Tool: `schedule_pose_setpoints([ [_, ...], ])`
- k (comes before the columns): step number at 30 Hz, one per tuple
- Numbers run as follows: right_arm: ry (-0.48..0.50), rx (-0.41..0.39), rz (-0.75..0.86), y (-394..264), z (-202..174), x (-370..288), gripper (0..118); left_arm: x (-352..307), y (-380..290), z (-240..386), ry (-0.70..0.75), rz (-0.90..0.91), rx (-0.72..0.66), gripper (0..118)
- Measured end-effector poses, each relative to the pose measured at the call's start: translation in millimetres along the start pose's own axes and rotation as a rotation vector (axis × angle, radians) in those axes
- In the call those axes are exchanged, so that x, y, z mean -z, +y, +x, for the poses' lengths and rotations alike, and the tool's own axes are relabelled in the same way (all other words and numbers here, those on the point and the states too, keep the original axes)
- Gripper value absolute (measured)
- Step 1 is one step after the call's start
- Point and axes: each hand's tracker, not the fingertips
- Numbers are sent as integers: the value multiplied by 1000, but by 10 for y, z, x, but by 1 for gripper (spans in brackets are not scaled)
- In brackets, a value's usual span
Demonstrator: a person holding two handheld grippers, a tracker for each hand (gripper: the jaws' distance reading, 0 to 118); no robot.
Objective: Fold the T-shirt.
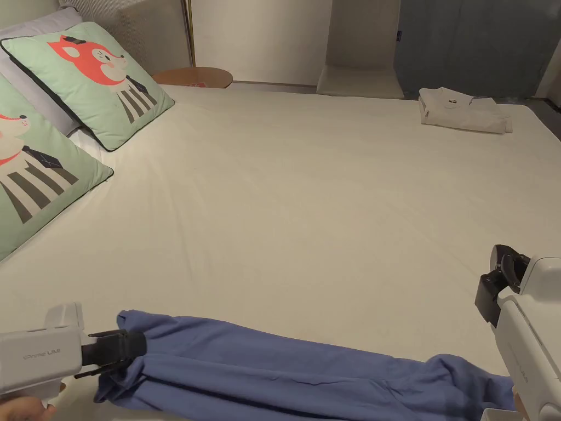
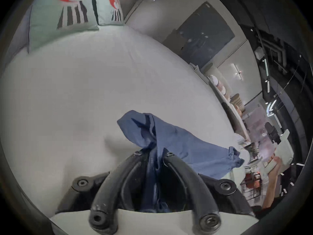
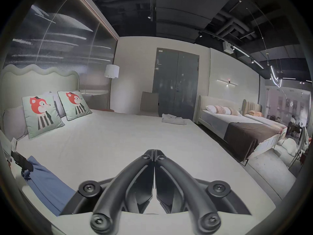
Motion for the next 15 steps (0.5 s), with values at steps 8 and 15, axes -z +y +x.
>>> schedule_pose_setpoints([
  [8, 21, 19, 16, 89, 38, -134, 1, -244, 115, 135, 155, 1, 37, 7],
  [15, 22, 32, 23, 72, 109, -193, 1, 157, 4, 1060, 118, -83, 178, 7],
])
